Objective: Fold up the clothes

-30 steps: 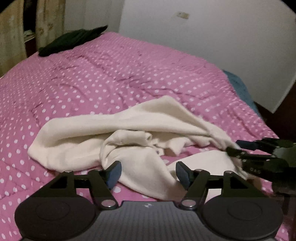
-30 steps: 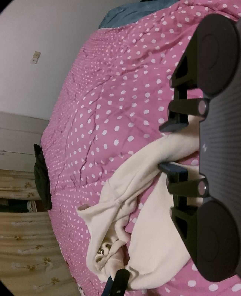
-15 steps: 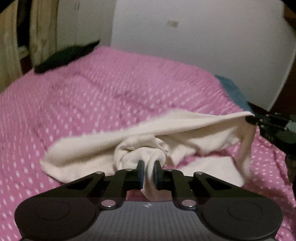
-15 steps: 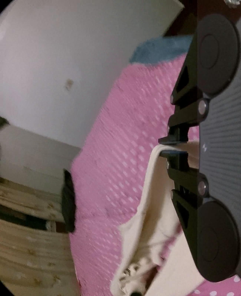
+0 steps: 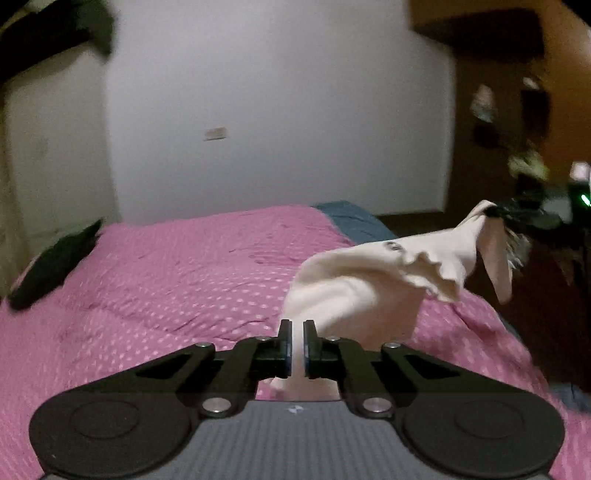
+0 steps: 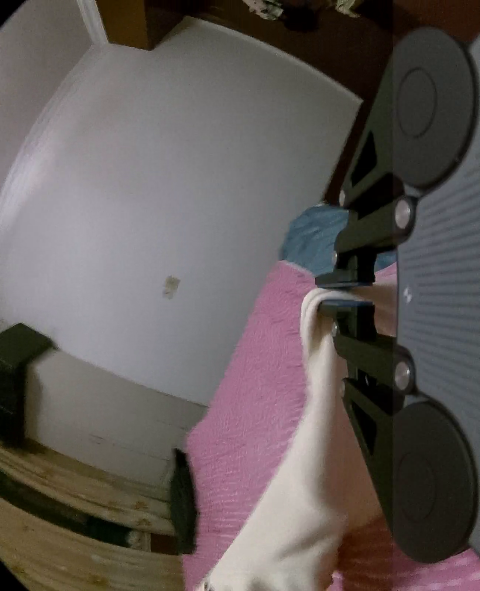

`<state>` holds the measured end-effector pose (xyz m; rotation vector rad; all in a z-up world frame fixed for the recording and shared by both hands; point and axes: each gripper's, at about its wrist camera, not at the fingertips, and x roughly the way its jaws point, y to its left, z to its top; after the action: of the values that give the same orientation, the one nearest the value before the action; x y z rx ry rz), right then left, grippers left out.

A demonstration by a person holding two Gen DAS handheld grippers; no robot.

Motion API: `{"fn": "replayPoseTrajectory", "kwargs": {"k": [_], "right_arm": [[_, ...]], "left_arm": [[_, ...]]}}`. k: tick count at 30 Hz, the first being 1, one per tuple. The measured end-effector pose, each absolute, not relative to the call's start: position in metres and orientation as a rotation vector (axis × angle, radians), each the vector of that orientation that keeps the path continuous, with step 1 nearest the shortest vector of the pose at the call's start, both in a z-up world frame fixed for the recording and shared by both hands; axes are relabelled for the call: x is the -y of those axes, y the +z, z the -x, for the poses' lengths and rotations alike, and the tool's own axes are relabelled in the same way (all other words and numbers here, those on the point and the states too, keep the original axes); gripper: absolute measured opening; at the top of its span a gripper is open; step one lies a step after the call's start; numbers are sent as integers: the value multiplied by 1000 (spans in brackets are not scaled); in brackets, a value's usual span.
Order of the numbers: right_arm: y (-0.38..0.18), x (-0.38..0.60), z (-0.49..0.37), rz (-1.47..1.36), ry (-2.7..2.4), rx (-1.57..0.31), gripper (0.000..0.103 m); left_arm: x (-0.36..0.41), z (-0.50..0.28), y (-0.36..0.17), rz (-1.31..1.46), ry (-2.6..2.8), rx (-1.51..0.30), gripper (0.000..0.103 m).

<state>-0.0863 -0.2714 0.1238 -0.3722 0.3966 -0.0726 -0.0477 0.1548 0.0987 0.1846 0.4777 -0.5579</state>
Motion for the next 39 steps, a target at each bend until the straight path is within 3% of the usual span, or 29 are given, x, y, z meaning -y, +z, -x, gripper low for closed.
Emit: {"fn": "replayPoseTrajectory", "kwargs": {"k": [3,4,8,11,13,17,21,27,35,38,39], "right_arm": [[115,293,108,344,-22,-514,12],[107,296,115,350,-17,-547,20],[79,304,138,366,10,-653,23],[68,289,146,369,79,-655,23],[64,277,149,380,145,-647,24],[45,240,151,395,335,-660,34],[20,225,145,449,381,-644,36],[23,229,152,411,398,-633,44],[24,239,164,382,366,-617,44],[21,235,164,407,354,-619,42],[18,236,160,405,353,-624,42]], "left_arm": [[-154,70,90,-267,-594,-495,6],[-154,76,84,-296,-606,-508,9],[-145,77,53,-328,-633,-601,12],[-127,62,28,-326,-632,-635,30],[-114,53,14,-320,-628,-641,54],[-99,37,-8,-279,-601,-694,57],[-97,36,-9,-264,-575,-712,78],[-111,50,32,-239,-572,-663,79],[-119,61,47,-222,-588,-655,75],[-112,57,42,-215,-615,-683,59],[-108,56,39,-222,-620,-691,49]]}}
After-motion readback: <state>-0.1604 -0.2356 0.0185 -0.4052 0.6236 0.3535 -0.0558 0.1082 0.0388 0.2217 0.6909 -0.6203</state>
